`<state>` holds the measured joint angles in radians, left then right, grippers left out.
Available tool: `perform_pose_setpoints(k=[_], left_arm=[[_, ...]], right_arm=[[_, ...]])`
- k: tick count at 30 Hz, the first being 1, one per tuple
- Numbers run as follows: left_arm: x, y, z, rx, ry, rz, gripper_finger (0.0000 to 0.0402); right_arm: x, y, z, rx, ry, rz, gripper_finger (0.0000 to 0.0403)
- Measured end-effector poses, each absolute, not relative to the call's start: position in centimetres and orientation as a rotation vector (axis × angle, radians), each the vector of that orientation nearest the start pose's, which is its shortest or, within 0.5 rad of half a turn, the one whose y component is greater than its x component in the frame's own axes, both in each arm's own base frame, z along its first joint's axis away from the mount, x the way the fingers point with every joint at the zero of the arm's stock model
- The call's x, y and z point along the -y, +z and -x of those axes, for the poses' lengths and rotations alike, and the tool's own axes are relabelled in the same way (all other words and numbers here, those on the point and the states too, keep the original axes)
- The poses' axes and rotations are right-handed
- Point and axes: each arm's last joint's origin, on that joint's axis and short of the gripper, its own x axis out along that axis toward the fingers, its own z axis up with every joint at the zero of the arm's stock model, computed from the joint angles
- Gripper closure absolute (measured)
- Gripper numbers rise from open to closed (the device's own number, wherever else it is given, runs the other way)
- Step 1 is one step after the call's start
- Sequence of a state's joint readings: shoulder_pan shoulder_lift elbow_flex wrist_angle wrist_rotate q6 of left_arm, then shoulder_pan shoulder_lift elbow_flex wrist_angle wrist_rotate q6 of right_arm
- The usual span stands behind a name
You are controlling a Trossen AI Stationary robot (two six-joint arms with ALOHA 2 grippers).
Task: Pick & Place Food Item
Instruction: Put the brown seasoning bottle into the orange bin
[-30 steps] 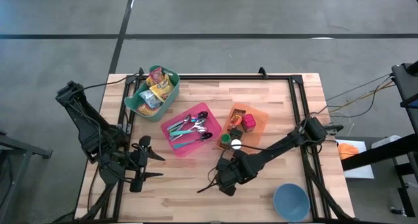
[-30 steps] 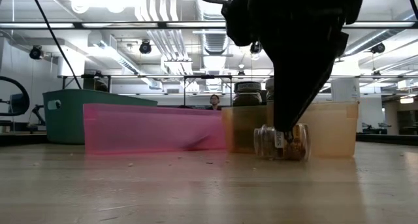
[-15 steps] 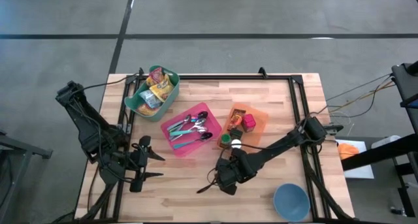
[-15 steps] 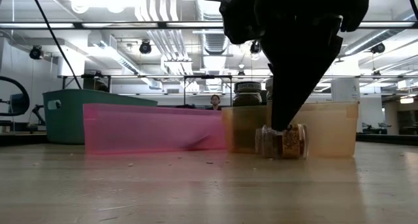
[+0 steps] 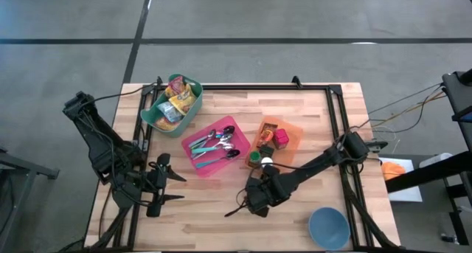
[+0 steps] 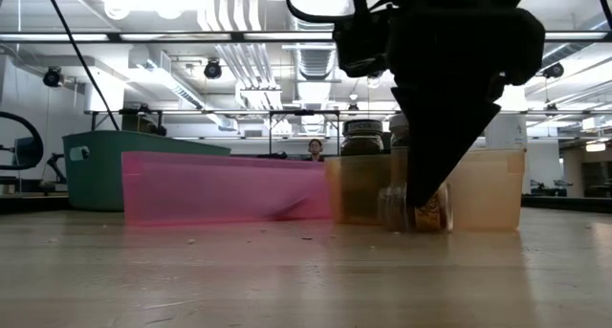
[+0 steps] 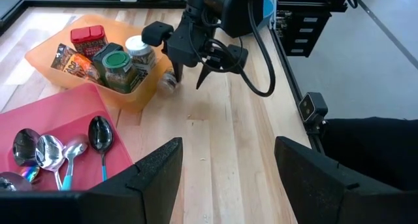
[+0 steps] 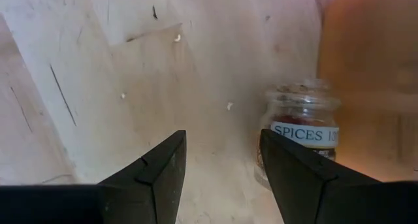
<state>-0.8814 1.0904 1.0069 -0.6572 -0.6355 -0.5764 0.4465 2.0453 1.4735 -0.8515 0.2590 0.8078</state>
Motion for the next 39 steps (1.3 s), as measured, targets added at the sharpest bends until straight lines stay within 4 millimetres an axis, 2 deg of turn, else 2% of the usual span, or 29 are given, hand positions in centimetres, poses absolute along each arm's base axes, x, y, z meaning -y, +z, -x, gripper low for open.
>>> perform_pose_setpoints(k=[13,24,28,35,39], left_arm=[[15.5,31.6,-15.0,-0.577,-0.071,0.050,0.0158],[15.5,31.6,-15.0,-0.576,-0.071,0.051,0.0158],[15.5,31.5,-15.0,-0.577,-0.071,0.050,0.0158],[15.5,31.6,-15.0,-0.576,-0.071,0.050,0.0158],[15.5,31.6,-15.0,-0.576,-0.071,0.050,0.0158]], right_arm=[[-16.2,15.8,-35.6,-1.279,-0.388,-0.180,0.0215],[-16.2,15.6,-35.6,-1.268,-0.395,-0.182,0.0332],[-16.3,15.6,-35.7,-1.262,-0.397,-0.209,0.0360],[-17.1,17.0,-36.7,-1.225,-0.343,-0.299,0.0362],[-17.3,17.6,-37.2,-1.210,-0.293,-0.269,0.0336]])
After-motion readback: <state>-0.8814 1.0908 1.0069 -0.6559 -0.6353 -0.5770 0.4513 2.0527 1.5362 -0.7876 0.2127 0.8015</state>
